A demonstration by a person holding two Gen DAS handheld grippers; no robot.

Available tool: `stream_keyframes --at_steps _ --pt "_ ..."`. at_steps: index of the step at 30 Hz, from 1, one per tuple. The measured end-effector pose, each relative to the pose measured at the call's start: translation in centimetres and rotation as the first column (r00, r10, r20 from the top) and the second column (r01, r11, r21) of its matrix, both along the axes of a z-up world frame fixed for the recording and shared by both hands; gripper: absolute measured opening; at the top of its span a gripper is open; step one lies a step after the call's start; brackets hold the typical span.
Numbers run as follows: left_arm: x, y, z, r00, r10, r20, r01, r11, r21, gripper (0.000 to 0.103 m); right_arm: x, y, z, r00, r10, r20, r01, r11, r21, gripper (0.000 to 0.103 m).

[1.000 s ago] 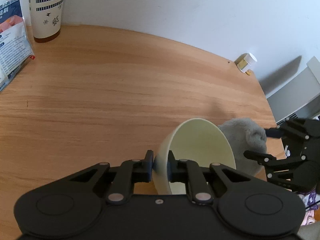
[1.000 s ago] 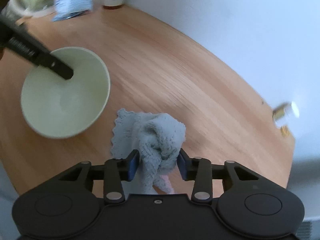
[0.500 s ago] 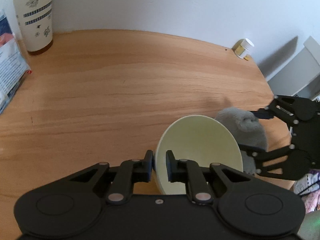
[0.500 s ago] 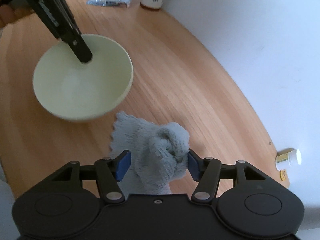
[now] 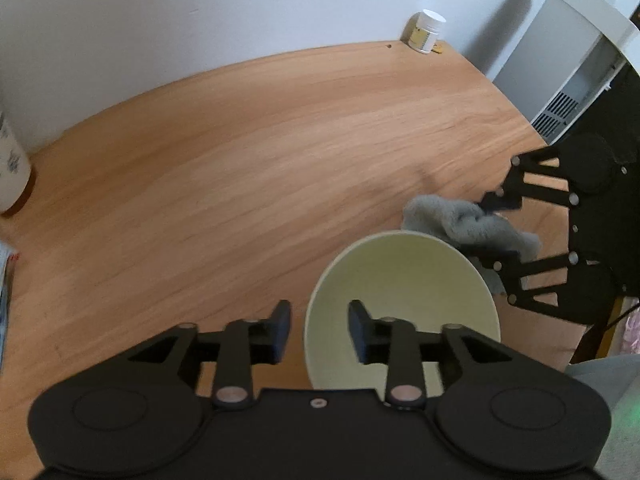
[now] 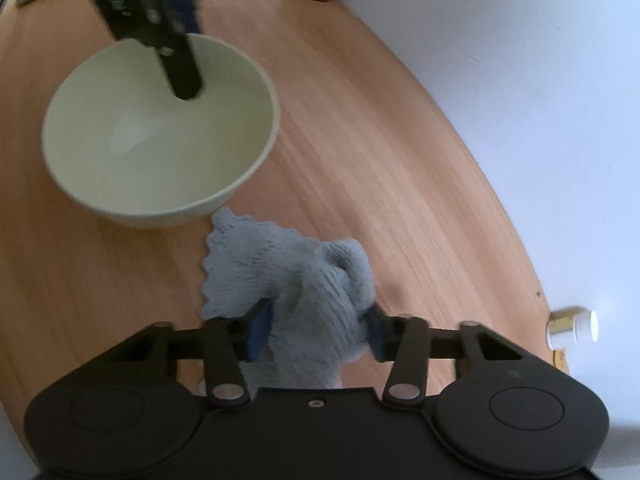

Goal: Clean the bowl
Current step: 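Tilt the held bowl with the left tool while the right tool rubs the cloth on it, then hold the bowl with the left tool while the right tool wipes the bowl's outer wall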

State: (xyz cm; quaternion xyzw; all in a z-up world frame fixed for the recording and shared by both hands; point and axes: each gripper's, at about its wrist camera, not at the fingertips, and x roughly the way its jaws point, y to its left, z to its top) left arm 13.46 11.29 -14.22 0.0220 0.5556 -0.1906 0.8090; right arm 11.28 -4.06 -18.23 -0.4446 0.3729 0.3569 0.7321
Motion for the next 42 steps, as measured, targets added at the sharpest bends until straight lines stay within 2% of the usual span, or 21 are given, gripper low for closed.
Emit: stream_keyframes --at_steps 2,4,5,6,7,8,10,12,14,15,16,18,20,24,28,33,36,39,42 --pt "0.4 0.0 -0.2 1.000 -0.017 -0.006 0.017 1.000 -0.001 0.037 0.3 0.2 0.1 1.000 -0.028 -0.012 0.028 1.000 -0.009 0.032" --pt "0.9 0.0 -0.6 0.999 -0.038 -0.017 0.038 0.999 -0.007 0.037 1.7 -0.1 0.7 0.989 -0.125 -0.075 0.127 0.992 0.015 0.029" --pt "1.2 0.1 -0.9 0.998 -0.050 -0.032 0.050 0.999 -0.022 0.037 2.7 -0.5 1.2 0.973 -0.192 -0.126 0.198 0.979 0.039 0.029" --pt "1.3 0.1 -1.0 0.998 -0.056 -0.033 0.055 0.998 -0.026 0.037 4.0 -1.1 1.6 0.941 -0.273 -0.200 0.294 0.953 0.080 0.028" --pt "1.4 0.0 -1.2 0.997 -0.068 -0.038 0.067 0.997 -0.033 0.036 5.5 -2.0 2.2 0.890 -0.351 -0.290 0.400 0.907 0.129 0.028" --pt "1.4 -0.1 -1.6 0.995 -0.090 -0.049 0.088 0.995 -0.045 0.034 7.0 -3.1 2.7 0.825 -0.414 -0.386 0.505 0.846 0.172 0.028" --pt "1.4 -0.2 -2.0 0.992 -0.113 -0.054 0.110 0.992 -0.056 0.023 9.5 -5.5 3.1 0.673 -0.472 -0.569 0.686 0.686 0.242 0.028" --pt "1.5 -0.2 -2.3 0.990 -0.134 -0.052 0.131 0.989 -0.066 0.020 11.2 -7.4 3.1 0.553 -0.458 -0.696 0.797 0.535 0.281 0.028" --pt "1.4 0.0 -2.4 0.989 -0.144 -0.039 0.140 0.987 -0.082 0.019 12.3 -8.5 2.6 0.450 -0.414 -0.791 0.868 0.412 0.278 0.028" --pt "1.4 0.0 -2.4 0.988 -0.148 -0.032 0.145 0.986 -0.088 0.018 12.7 -8.9 2.4 0.400 -0.384 -0.832 0.896 0.355 0.267 0.028" --pt "1.3 0.0 -2.4 0.988 -0.154 -0.020 0.152 0.984 -0.090 0.017 12.9 -9.0 2.1 0.358 -0.354 -0.864 0.915 0.315 0.251 0.028" --pt "0.4 0.1 -2.1 0.983 -0.178 0.042 0.181 0.980 -0.082 0.013 13.7 -8.7 0.9 0.293 -0.309 -0.905 0.941 0.262 0.215 0.028" --pt "0.0 0.1 -1.8 0.983 -0.166 0.073 0.172 0.981 -0.088 0.011 14.4 -8.3 -0.7 0.240 -0.263 -0.934 0.955 0.235 0.179 0.028" --pt "-0.4 0.6 -1.3 0.995 -0.059 0.080 0.070 0.988 -0.140 0.010 13.9 -8.2 -2.1 0.161 -0.201 -0.966 0.975 0.187 0.124 0.028" --pt "-1.0 0.4 -0.8 0.996 0.035 0.085 -0.020 0.985 -0.171 0.011 12.0 -8.7 -2.7 0.100 -0.121 -0.988 0.983 0.168 0.079 0.028" --pt "-2.0 -0.8 0.2 0.990 0.089 0.107 -0.073 0.986 -0.149 0.013 11.1 -7.6 -3.1 0.086 -0.095 -0.992 0.977 0.202 0.066 0.028" --pt "-3.0 -1.7 1.0 0.982 0.142 0.124 -0.126 0.983 -0.132 0.015 11.5 -6.9 -2.7 0.096 -0.090 -0.991 0.965 0.252 0.071 0.028" --pt "-3.6 -2.0 1.4 0.974 0.192 0.123 -0.171 0.972 -0.162 0.016 11.7 -6.4 -2.0 0.116 -0.119 -0.986 0.949 0.307 0.075 0.028" --pt "-4.5 -1.9 2.3 0.957 0.263 0.126 -0.232 0.949 -0.214 0.016 11.5 -7.3 -2.1 0.102 -0.118 -0.988 0.945 0.322 0.059 0.028"
